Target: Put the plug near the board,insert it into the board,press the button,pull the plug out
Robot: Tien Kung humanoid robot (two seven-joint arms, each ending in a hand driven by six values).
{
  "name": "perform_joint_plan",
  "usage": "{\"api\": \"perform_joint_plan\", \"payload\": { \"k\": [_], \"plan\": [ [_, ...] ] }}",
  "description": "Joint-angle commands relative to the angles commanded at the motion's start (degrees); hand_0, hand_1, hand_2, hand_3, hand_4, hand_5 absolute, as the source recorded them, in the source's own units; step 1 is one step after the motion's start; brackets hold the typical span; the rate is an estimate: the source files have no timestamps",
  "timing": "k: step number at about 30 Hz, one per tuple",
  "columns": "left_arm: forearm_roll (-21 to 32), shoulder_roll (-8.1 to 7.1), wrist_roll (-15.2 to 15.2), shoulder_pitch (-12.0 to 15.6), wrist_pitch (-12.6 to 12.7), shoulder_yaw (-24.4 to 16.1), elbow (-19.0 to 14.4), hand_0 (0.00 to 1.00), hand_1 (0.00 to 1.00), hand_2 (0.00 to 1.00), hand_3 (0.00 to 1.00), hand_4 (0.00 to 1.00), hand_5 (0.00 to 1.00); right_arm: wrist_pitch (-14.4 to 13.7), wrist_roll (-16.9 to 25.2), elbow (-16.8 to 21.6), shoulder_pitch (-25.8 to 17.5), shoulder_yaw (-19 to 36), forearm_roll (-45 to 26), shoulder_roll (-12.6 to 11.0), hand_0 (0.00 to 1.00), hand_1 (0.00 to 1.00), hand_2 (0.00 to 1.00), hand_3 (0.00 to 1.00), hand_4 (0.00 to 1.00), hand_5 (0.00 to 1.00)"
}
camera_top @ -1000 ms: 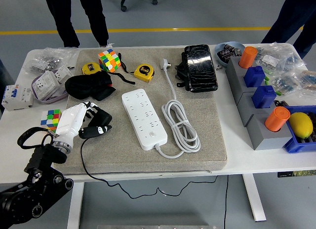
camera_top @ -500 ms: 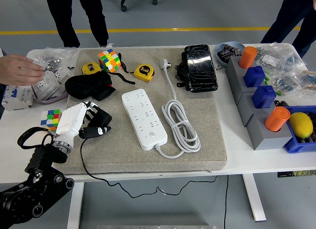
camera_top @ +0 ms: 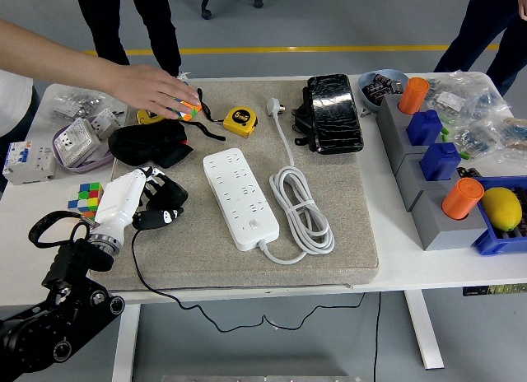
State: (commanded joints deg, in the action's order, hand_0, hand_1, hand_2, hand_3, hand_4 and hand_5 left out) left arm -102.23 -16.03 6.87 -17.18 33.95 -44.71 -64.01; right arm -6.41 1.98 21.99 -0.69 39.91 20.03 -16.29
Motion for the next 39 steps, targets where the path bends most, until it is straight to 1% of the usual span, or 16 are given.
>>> {"api": "perform_joint_plan", "payload": {
  "k": [8, 16, 23, 27, 28, 39],
  "plan": [
    [4.46, -1.45, -5.15, -0.96, -0.60, 0.80, -0.47, 0.257, 0.401, 0.461, 0.549, 0.781, 0.002, -0.01, 0.03, 0.02, 0.34, -0.19, -0.15, -0.12, 0.578, 0.658, 0.646, 0.552, 0.935, 0.505],
    [6.74, -2.91, -8.62, -2.44, -1.33, 2.09, -1.01, 0.260, 0.404, 0.463, 0.549, 0.784, 0.002, -0.01, -0.01, -0.01, 0.53, -0.35, -0.25, -0.29, 0.579, 0.658, 0.645, 0.551, 0.933, 0.504],
    [7.84, -4.14, -10.61, -3.88, -2.23, 3.42, -1.36, 0.265, 0.407, 0.464, 0.548, 0.785, 0.002, -0.03, 0.02, 0.05, 0.61, -0.59, -0.33, -0.36, 0.578, 0.657, 0.646, 0.551, 0.933, 0.502],
    [8.66, -4.72, -11.76, -5.05, -2.94, 4.33, -1.70, 0.270, 0.410, 0.465, 0.549, 0.789, 0.002, -0.03, 0.00, 0.01, 0.66, -0.64, -0.40, -0.36, 0.578, 0.657, 0.646, 0.551, 0.933, 0.503],
    [9.04, -4.86, -12.27, -5.45, -3.46, 4.63, -1.80, 0.270, 0.410, 0.465, 0.549, 0.789, 0.002, -0.02, -0.01, -0.01, 0.69, -0.70, -0.40, -0.36, 0.578, 0.657, 0.646, 0.551, 0.933, 0.503],
    [10.50, -5.03, -14.34, -8.37, -5.32, 7.52, -2.23, 0.274, 0.414, 0.463, 0.549, 0.791, 0.002, -0.01, 0.00, 0.08, 0.38, -0.80, -0.41, -0.34, 0.578, 0.657, 0.646, 0.551, 0.933, 0.503]
  ]
}}
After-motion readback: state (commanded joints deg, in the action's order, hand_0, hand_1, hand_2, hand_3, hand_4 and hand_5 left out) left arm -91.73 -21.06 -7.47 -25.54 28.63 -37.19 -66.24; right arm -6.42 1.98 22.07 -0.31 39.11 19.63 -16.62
